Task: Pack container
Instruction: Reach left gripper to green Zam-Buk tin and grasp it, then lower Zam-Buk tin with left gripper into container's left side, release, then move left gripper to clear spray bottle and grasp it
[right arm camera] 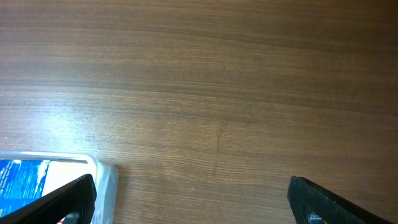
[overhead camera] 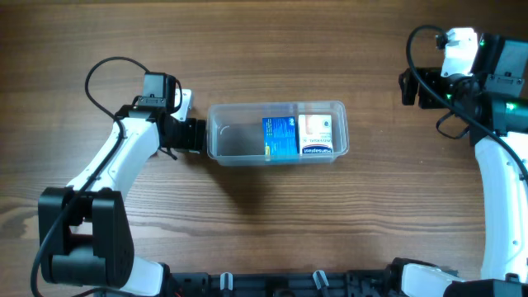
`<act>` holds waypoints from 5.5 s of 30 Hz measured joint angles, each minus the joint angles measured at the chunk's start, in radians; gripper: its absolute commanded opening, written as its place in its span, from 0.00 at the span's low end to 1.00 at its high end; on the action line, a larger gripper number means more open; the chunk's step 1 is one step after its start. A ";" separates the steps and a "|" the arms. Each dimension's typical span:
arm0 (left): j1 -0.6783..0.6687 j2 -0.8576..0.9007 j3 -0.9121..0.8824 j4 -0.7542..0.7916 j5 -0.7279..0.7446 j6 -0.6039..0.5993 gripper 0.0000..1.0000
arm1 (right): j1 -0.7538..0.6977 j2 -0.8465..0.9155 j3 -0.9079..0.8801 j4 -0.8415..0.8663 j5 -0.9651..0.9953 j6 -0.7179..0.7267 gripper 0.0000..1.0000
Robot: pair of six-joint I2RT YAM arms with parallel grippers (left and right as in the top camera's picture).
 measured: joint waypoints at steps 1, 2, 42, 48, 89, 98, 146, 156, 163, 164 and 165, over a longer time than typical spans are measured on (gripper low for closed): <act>0.000 0.000 0.000 0.011 0.000 0.000 0.84 | 0.000 0.000 0.000 0.000 0.000 0.000 1.00; 0.000 0.000 0.000 0.018 -0.003 0.000 0.84 | 0.000 0.000 0.000 0.000 0.000 0.000 1.00; -0.292 -0.364 0.054 -0.012 -0.044 -0.255 0.57 | 0.000 0.000 0.000 0.000 0.000 0.000 1.00; -0.518 -0.270 0.056 0.089 -0.035 -0.465 0.57 | 0.000 0.000 0.000 0.000 0.000 0.000 0.99; -0.432 0.159 0.089 0.163 -0.108 -0.450 0.59 | 0.000 0.000 0.000 0.000 0.000 0.000 1.00; -0.432 0.159 0.089 0.190 -0.037 -0.460 0.77 | 0.000 0.000 0.000 0.000 0.000 0.000 1.00; 0.243 -0.051 0.104 -0.144 -0.220 -0.404 1.00 | 0.000 0.000 0.000 0.000 0.000 0.000 1.00; 0.244 -0.048 0.104 -0.103 -0.220 -0.404 1.00 | 0.000 0.000 0.000 0.000 0.000 0.000 1.00; 0.244 0.101 0.104 -0.023 -0.220 -0.404 1.00 | 0.000 0.000 0.000 0.000 0.000 0.000 1.00; 0.244 0.115 0.104 -0.017 -0.220 -0.404 1.00 | 0.000 0.000 0.000 0.000 0.000 0.000 1.00; 0.244 0.124 0.104 -0.016 -0.220 -0.404 1.00 | 0.000 0.000 0.000 0.000 0.000 0.000 1.00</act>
